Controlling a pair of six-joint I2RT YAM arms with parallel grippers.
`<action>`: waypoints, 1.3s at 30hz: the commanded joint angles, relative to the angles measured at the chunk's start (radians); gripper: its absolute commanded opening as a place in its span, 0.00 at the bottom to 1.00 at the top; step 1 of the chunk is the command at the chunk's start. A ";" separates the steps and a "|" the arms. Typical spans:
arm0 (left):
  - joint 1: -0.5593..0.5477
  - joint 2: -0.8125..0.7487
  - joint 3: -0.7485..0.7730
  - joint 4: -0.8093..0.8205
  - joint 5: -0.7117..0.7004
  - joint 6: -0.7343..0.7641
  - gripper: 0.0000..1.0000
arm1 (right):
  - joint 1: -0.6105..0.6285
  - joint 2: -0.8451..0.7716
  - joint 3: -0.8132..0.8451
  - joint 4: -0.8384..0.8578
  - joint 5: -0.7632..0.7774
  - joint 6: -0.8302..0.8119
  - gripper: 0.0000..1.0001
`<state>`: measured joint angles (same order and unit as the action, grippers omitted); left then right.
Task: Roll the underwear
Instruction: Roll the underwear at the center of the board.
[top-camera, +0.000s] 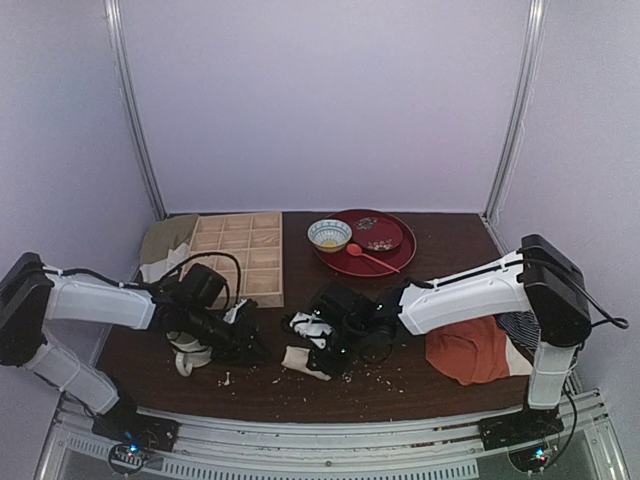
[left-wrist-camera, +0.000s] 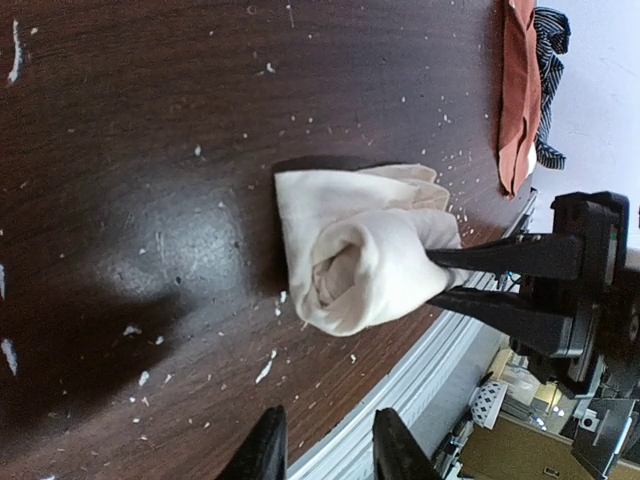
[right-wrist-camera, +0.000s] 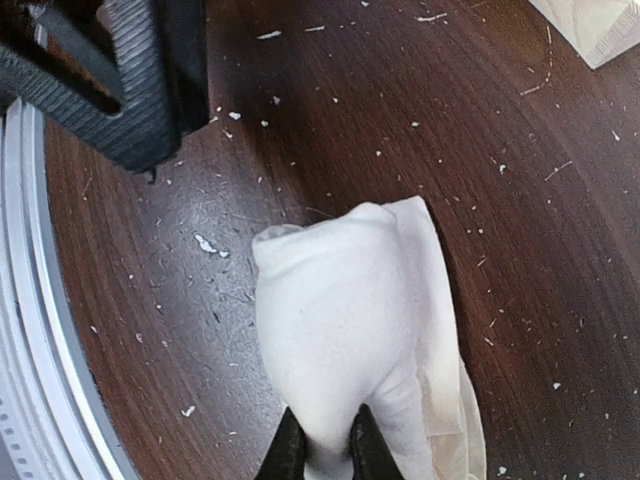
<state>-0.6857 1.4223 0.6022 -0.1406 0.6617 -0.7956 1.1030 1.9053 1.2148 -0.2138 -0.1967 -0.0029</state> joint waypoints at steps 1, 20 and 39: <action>0.009 -0.040 -0.020 -0.002 -0.024 -0.019 0.41 | -0.050 0.054 -0.012 -0.060 -0.189 0.091 0.00; 0.004 -0.102 -0.097 0.119 -0.093 -0.150 0.44 | -0.203 0.132 -0.068 0.075 -0.473 0.319 0.00; -0.305 0.122 -0.189 0.698 -0.514 -0.658 0.52 | -0.169 0.050 -0.141 0.111 -0.281 0.395 0.00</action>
<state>-0.9405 1.5124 0.4187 0.3828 0.2993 -1.3323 0.9230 1.9392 1.1282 0.0074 -0.6033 0.3737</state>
